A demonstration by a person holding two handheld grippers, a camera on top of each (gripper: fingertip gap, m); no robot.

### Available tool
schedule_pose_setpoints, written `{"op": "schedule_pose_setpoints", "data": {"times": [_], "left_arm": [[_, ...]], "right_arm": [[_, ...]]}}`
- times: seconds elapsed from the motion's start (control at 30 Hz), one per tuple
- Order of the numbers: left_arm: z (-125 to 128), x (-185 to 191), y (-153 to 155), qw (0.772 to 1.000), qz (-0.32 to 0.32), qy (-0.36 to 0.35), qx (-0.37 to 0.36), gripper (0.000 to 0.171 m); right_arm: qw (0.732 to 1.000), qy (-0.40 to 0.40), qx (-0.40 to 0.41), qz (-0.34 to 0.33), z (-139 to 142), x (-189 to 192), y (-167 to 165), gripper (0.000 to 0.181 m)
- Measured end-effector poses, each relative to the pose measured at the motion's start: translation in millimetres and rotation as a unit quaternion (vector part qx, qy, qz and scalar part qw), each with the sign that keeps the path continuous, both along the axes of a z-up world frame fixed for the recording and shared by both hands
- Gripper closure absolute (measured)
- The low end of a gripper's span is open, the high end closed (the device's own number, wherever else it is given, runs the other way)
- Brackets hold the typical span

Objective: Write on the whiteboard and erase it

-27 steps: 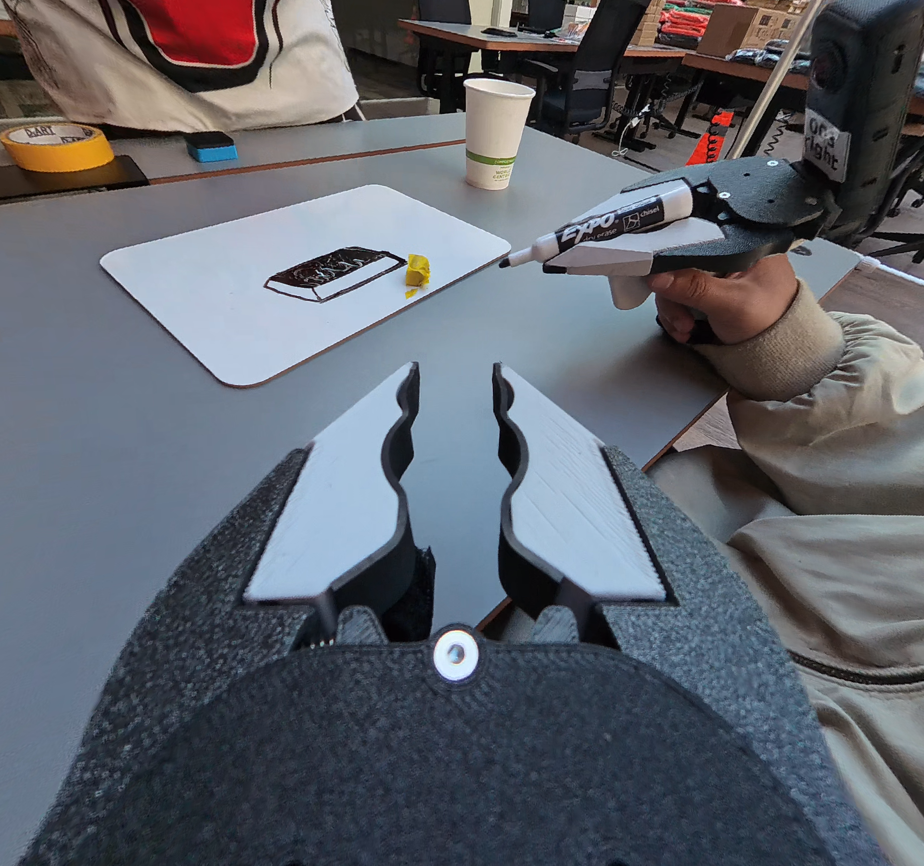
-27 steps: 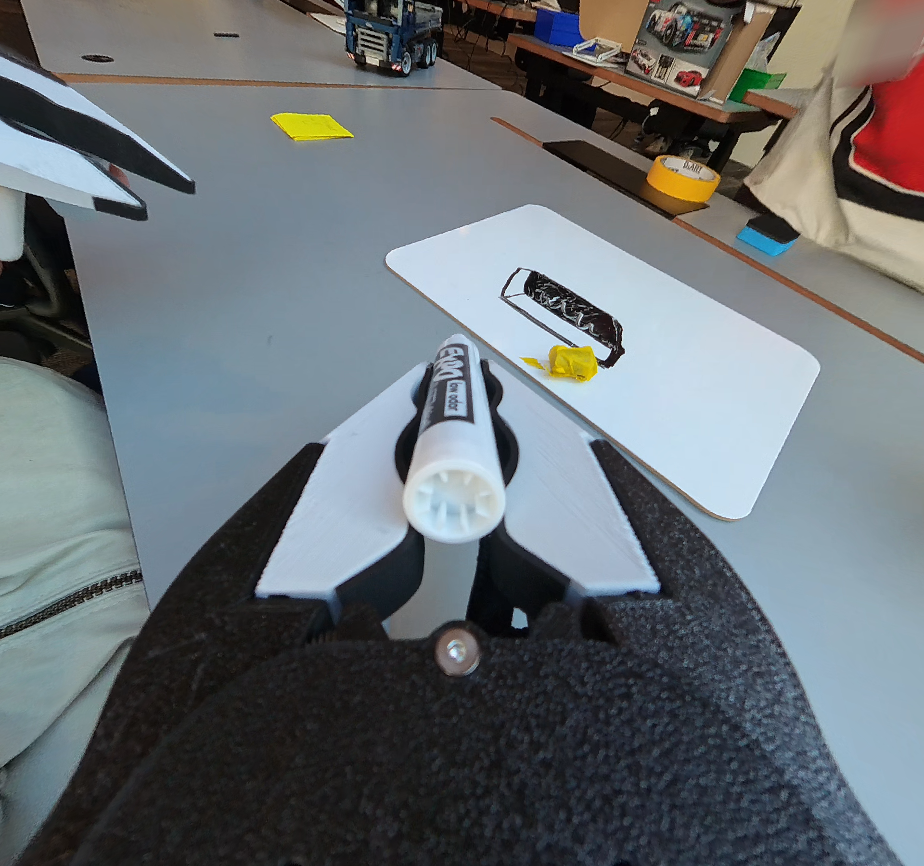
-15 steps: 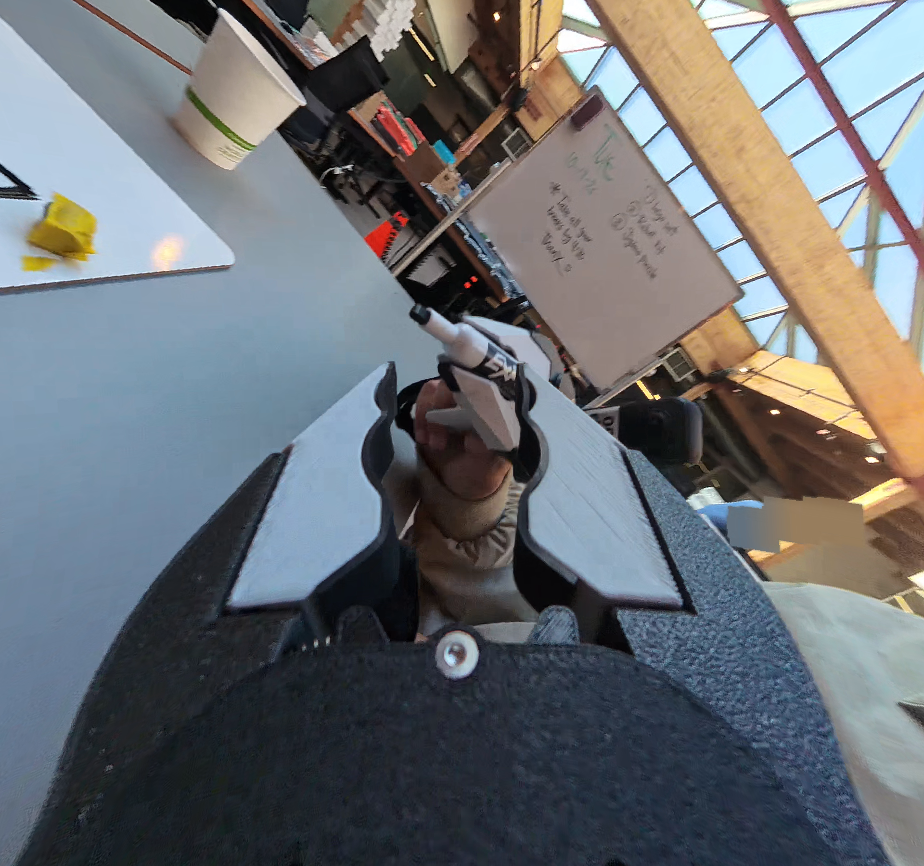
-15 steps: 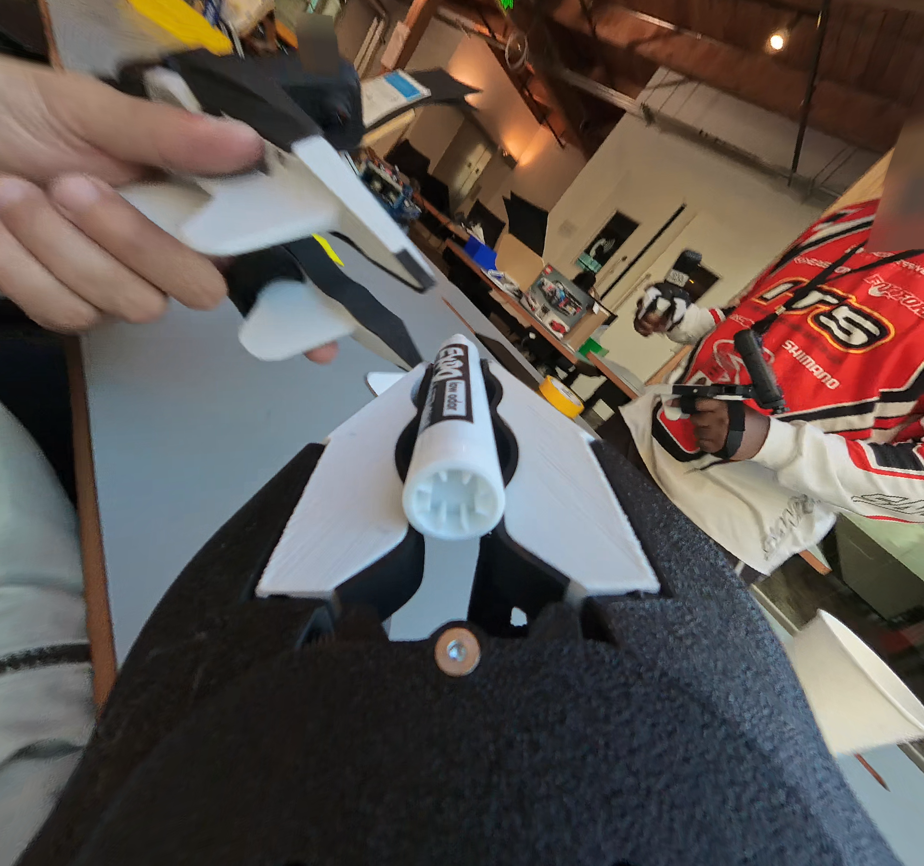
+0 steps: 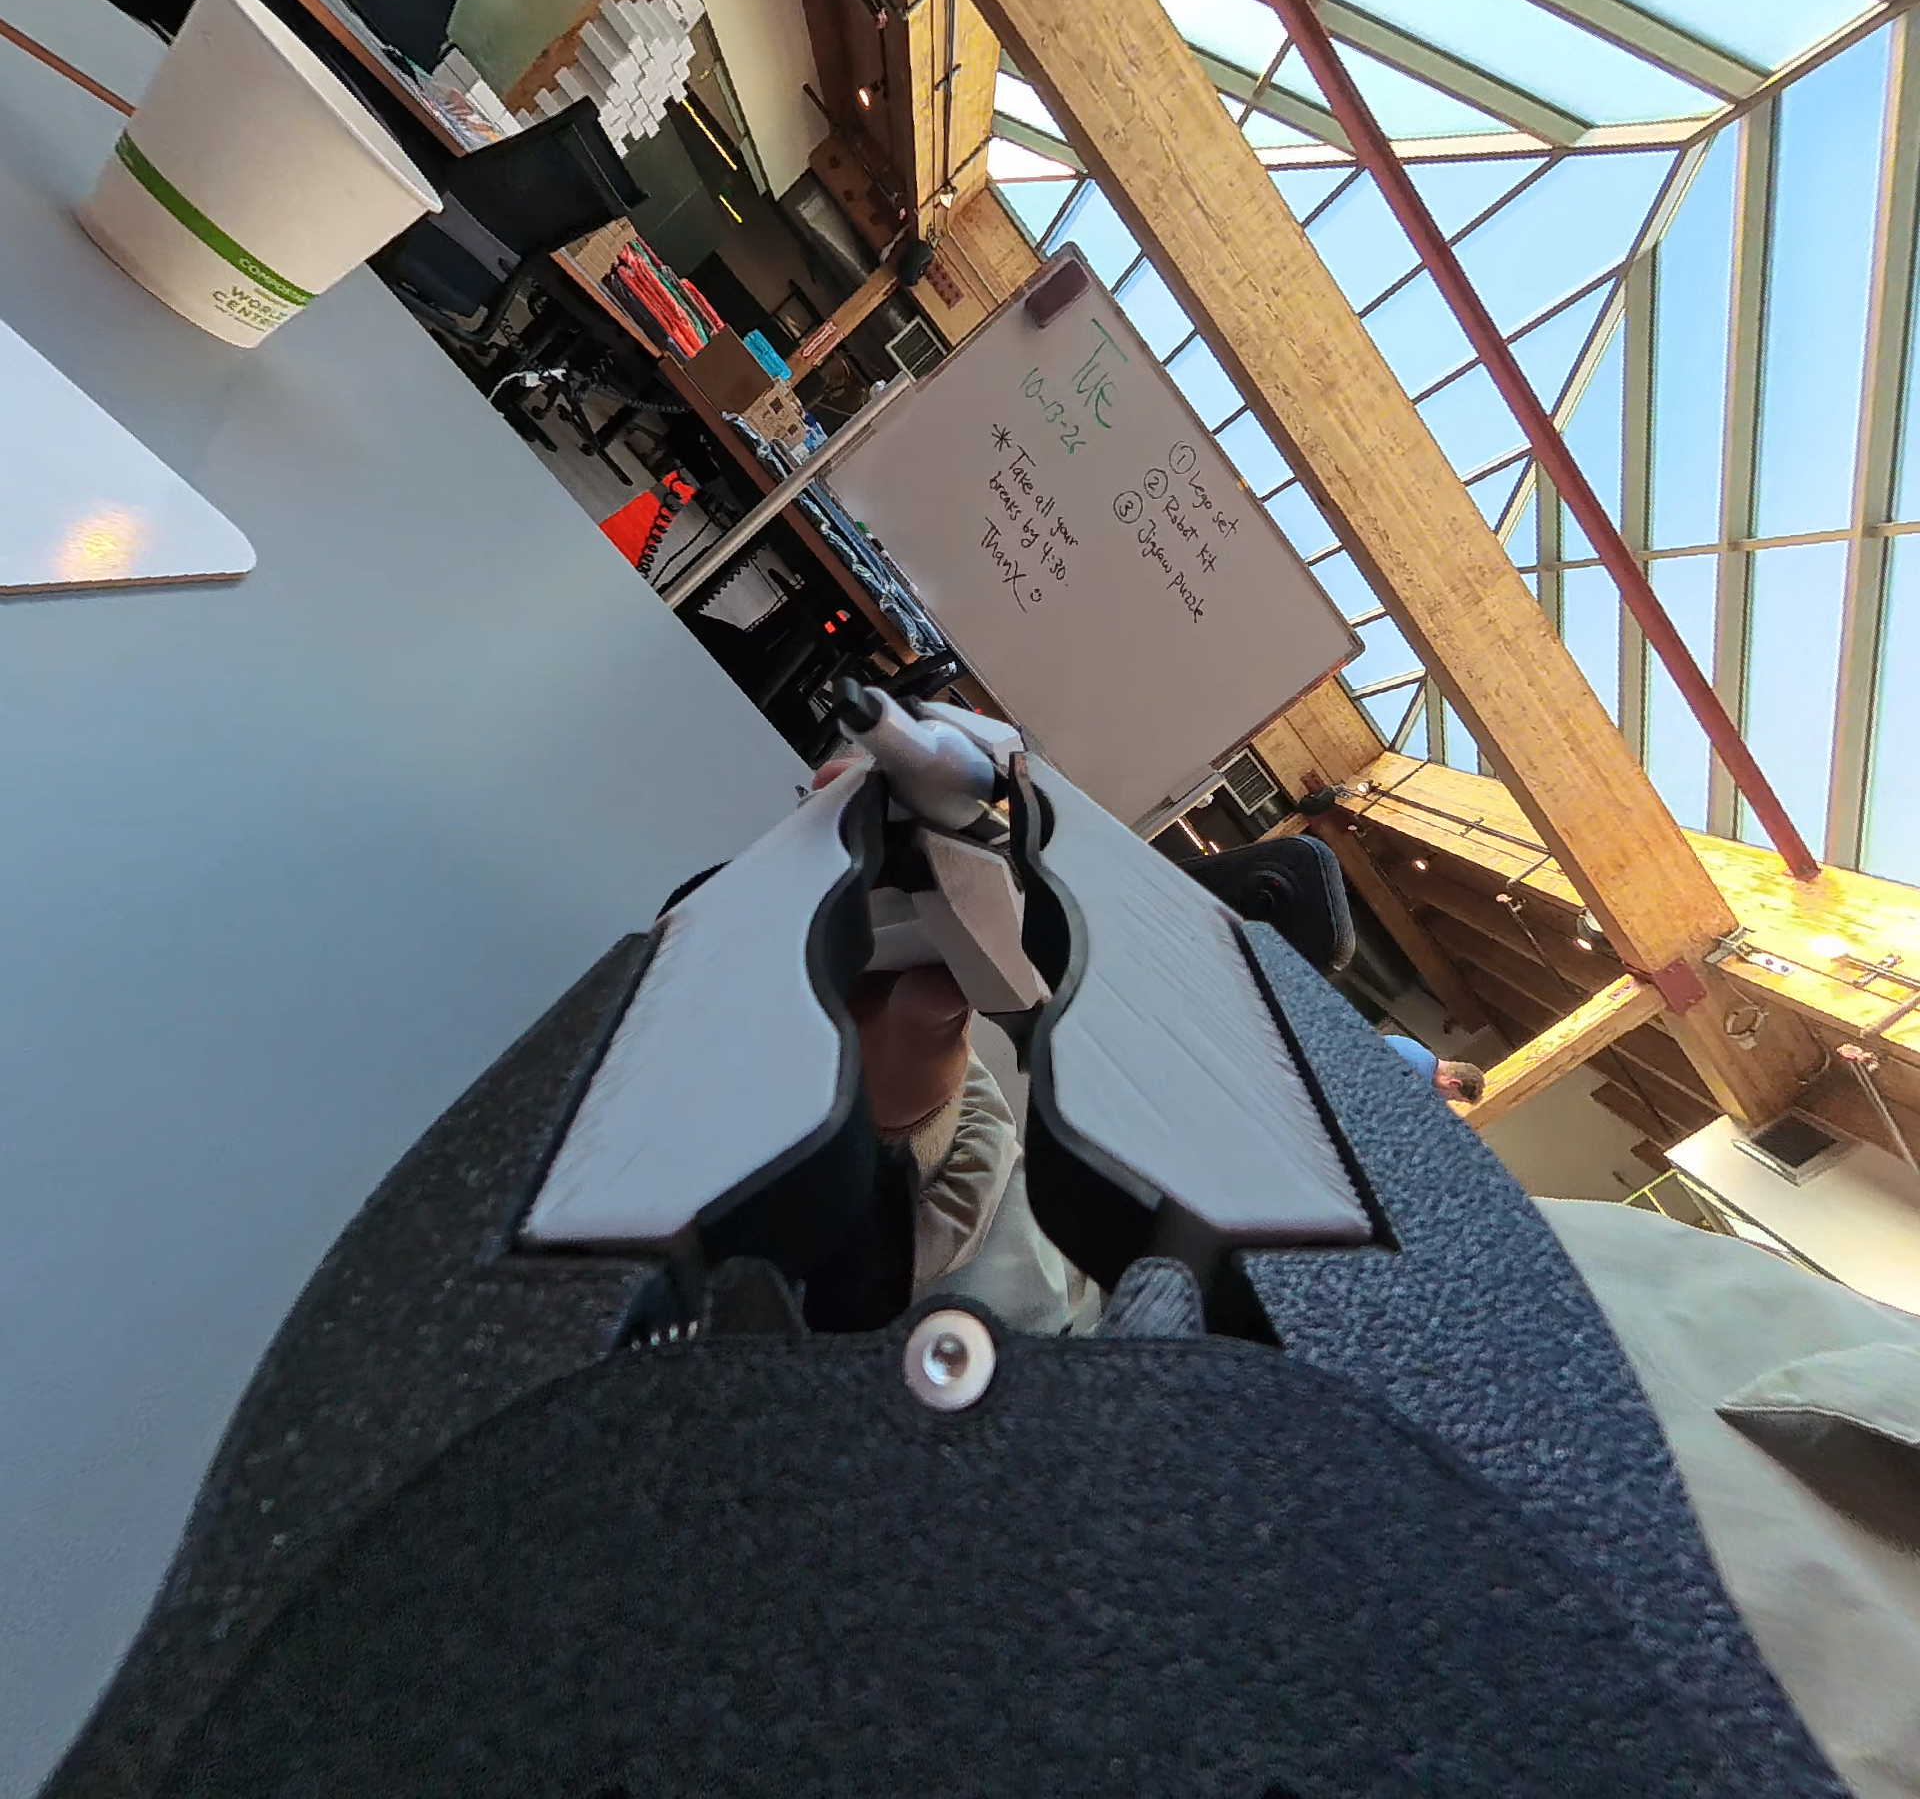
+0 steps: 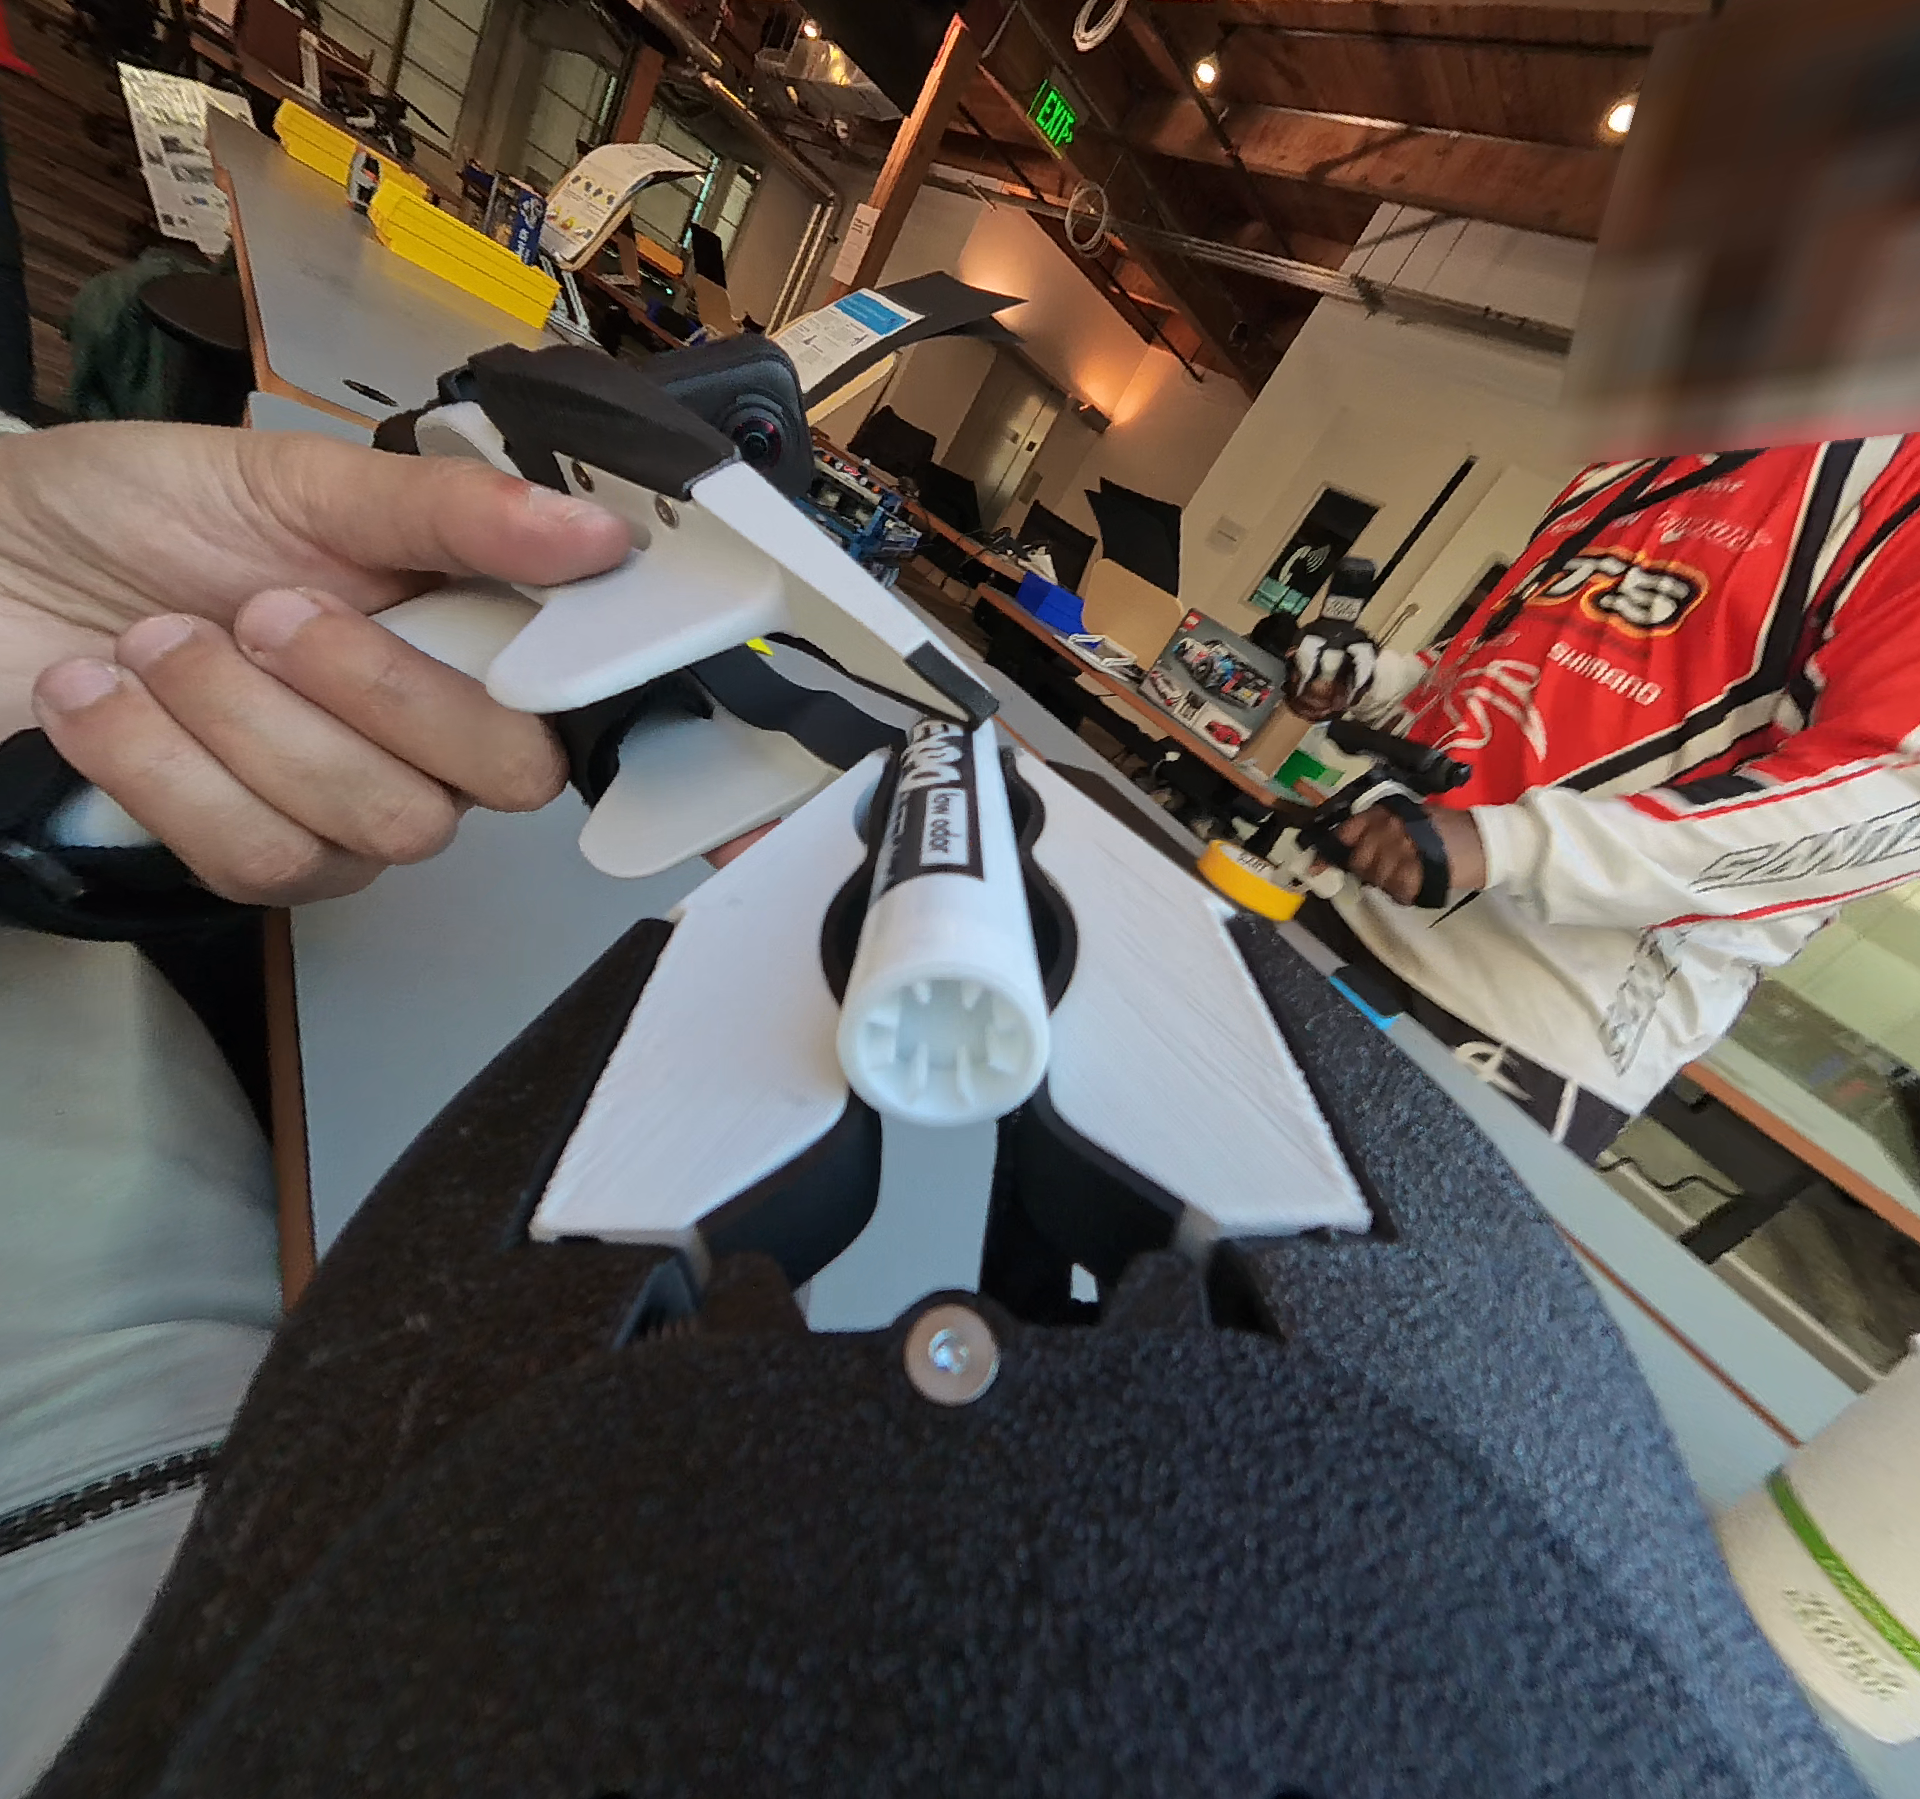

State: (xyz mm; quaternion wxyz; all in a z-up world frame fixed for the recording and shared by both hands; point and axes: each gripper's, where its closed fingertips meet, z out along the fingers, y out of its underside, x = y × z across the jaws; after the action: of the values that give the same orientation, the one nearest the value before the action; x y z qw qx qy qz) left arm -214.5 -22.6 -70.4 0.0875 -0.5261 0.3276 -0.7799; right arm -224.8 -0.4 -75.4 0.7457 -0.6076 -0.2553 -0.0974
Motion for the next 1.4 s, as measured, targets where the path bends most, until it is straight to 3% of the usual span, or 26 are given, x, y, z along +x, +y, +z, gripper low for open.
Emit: {"op": "schedule_pose_setpoints", "data": {"times": [0.17, 0.33, 0.4, 0.47, 0.53, 0.6, 0.7, 0.77, 0.83, 0.93, 1.27, 1.4], "left_arm": [[-4.1, -1.6, 8.5, 1.0, 0.001, 0.009, -0.014, 0.153], [-3.1, -7.4, 30.2, 0.999, 0.029, 0.017, 0.001, 0.156], [-0.8, -9.9, 45.3, 0.998, 0.054, 0.02, 0.032, 0.156], [-2.1, -11.2, 77.0, 0.986, 0.107, 0.04, 0.118, 0.155], [-7.9, -12.8, 131.6, 0.946, 0.186, 0.088, 0.248, 0.155], [-7.7, -18.6, 202.2, 0.878, 0.261, 0.147, 0.373, 0.155], [-15.5, -21.3, 307.7, 0.796, 0.316, 0.249, 0.452, 0.155], [-30.1, -16.1, 354.7, 0.778, 0.321, 0.285, 0.46, 0.155], [-52.0, -12.6, 380.6, 0.767, 0.312, 0.317, 0.463, 0.155], [-74.3, -9.1, 391.0, 0.75, 0.295, 0.339, 0.485, 0.155], [-76.3, -8.3, 386.9, 0.758, 0.258, 0.381, 0.463, 0.154], [-76.9, -6.8, 391.7, 0.749, 0.262, 0.391, 0.466, 0.154]], "right_arm": [[0.999, 0.035, -0.021, 0.001, -1.8, 5.7, 2.6, 0.148], [0.998, 0.062, -0.01, 0.018, 4.8, 8.6, -2.4, 0.148], [0.997, 0.068, -0.012, 0.014, 5.0, 12.0, -1.9, 0.148], [0.997, 0.074, -0.014, 0.012, 4.6, 14.0, -1.3, 0.148], [0.996, 0.079, -0.026, 0.007, 1.0, 17.1, 2.7, 0.149], [0.995, 0.087, -0.043, 0.007, -3.7, 18.5, 7.1, 0.149], [0.994, 0.088, -0.058, 0.005, -8.7, 18.9, 10.8, 0.15], [0.994, 0.087, -0.066, 0.005, -11.1, 18.7, 12.8, 0.15], [0.993, 0.086, -0.076, 0.004, -14.5, 18.8, 15.0, 0.15], [0.993, 0.085, -0.08, 0.002, -16.2, 18.9, 16.1, 0.151], [0.992, 0.09, -0.088, 0.002, -18.3, 20.3, 18.0, 0.152], [0.992, 0.087, -0.097, -0.001, -21.8, 20.4, 20.1, 0.152]]}}
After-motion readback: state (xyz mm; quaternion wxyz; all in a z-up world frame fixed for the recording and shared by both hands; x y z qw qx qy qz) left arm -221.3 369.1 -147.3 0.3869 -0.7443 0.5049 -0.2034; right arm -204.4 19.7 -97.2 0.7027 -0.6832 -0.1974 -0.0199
